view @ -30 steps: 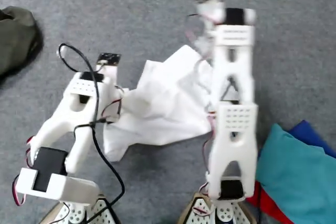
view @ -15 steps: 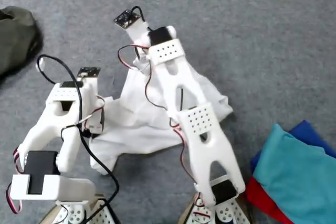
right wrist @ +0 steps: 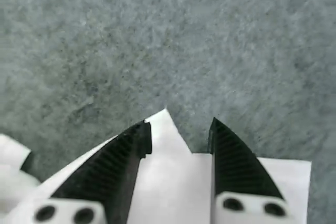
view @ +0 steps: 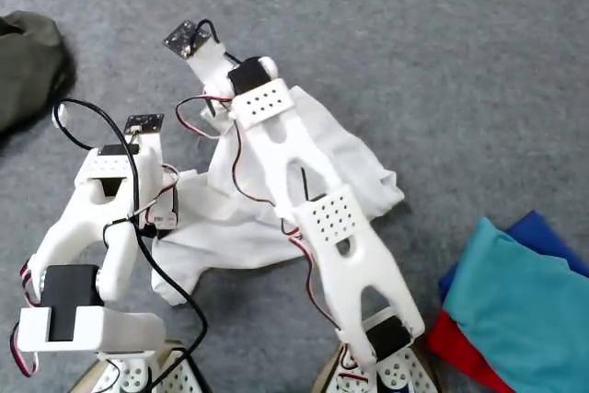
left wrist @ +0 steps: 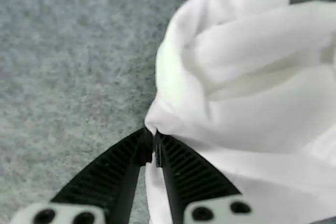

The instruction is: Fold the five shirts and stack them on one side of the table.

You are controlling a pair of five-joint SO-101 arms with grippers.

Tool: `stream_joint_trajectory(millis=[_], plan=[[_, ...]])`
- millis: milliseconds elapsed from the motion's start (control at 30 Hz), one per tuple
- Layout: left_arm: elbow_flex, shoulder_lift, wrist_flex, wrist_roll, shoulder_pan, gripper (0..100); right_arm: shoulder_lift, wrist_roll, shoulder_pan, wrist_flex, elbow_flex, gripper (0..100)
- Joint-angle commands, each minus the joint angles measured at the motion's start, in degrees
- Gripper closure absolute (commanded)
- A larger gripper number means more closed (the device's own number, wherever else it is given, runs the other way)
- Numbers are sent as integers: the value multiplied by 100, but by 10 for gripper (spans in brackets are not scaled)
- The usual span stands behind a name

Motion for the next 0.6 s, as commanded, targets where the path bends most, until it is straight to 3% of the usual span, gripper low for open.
stream_joint_trajectory(millis=[0,333,500,567], plan=[[0,-136,-246,62,-255,981,75,-18,-4,-281,-154,807],[35,-145,-325,62,-237,981,470,105,66,-62,-347,810],[44,-145,-325,62,-237,981,479,53,57,-88,-338,979],[44,-145,-325,62,-237,981,479,53,57,-70,-338,986]])
